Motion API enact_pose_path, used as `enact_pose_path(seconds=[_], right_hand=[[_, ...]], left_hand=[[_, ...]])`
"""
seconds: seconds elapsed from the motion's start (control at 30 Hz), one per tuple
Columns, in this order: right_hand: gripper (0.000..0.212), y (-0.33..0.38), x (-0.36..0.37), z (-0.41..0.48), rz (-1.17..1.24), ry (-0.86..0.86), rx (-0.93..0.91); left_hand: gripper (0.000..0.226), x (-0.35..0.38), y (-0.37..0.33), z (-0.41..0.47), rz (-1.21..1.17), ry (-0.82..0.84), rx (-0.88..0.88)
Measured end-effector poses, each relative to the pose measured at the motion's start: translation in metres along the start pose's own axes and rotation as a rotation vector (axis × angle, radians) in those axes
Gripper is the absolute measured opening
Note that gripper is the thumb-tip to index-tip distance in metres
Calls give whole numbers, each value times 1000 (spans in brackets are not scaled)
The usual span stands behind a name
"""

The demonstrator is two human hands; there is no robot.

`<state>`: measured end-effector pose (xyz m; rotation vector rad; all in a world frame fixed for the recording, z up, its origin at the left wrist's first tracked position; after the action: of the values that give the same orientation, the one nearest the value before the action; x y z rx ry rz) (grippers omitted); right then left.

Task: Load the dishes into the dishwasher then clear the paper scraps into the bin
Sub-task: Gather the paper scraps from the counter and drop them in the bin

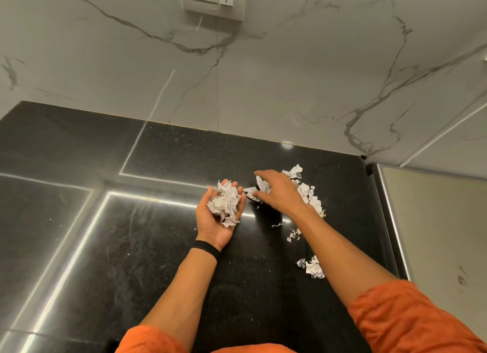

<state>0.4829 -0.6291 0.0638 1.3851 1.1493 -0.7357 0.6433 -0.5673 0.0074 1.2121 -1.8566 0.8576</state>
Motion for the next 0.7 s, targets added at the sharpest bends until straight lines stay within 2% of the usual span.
enact_pose_path(seconds=[0.07, 0.1, 0.23, 0.33, 0.4, 0.53, 0.7], right_hand=[[70, 11, 13, 8, -106, 56, -64], [67, 16, 20, 10, -143, 64, -90], [18, 34, 30, 7, -234, -12, -218], [14, 30, 27, 0, -242, -57, -216], [15, 19, 14, -6, -86, -145, -136], [17, 5, -24, -22, 437, -311, 72], [20, 16, -52, -36, 761, -385, 50]], left_hand=[[50, 0, -5, 1, -5, 2, 10], [49, 0, -7, 2, -4, 2, 15], [51, -2, -10, 4, -1, -6, 37], [51, -5, -9, 6, 5, -27, 41], [51, -6, -7, 7, 8, -41, 37], [53, -3, 5, 13, 27, -52, 11], [56, 6, 29, 18, 64, -50, -30]])
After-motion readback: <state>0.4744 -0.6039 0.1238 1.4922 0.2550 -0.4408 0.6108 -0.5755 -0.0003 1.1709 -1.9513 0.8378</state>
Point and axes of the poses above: each hand's wrist, its own z-axis towards the middle knuckle, its own x-axis out of the palm, y = z × x, the point moved 6 cm from there along z, towards the middle knuckle, and after that the axes turned 3 degrees about -z, right-handed, at the moved point
